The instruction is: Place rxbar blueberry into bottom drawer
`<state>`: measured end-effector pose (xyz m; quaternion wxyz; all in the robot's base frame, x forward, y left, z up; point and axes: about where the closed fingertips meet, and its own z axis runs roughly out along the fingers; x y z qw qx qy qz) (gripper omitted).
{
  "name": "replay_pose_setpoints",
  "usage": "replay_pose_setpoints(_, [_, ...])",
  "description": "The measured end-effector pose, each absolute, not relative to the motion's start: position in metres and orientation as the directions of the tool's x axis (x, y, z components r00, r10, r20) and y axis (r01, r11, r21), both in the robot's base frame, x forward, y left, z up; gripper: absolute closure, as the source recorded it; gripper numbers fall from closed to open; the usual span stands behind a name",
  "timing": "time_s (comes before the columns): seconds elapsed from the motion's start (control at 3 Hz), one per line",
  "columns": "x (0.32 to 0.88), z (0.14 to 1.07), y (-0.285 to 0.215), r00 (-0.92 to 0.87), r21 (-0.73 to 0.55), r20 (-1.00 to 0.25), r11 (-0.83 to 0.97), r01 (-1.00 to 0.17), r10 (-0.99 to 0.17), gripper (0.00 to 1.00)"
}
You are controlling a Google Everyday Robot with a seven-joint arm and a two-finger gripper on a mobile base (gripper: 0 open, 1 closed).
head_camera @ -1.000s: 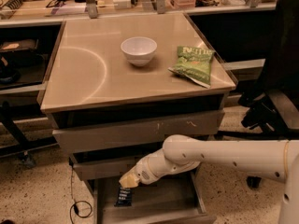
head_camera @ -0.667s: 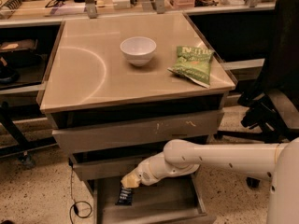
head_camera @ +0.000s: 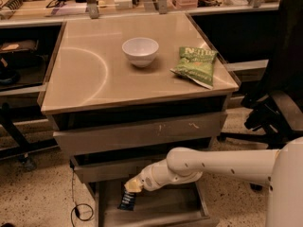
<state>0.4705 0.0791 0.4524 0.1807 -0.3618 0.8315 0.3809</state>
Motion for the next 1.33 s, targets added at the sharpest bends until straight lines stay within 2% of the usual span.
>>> replay_pose_setpoints(0.67, [0.474,0.395,0.046,-0.807,0.576,-0.469,0.568,-0.588,-0.359,1.0])
replay_pose_setpoints(1.33, [0.482,0.374,0.049,-0.829,0.602,-0.463,0.575,-0.554,-0.314,1.0])
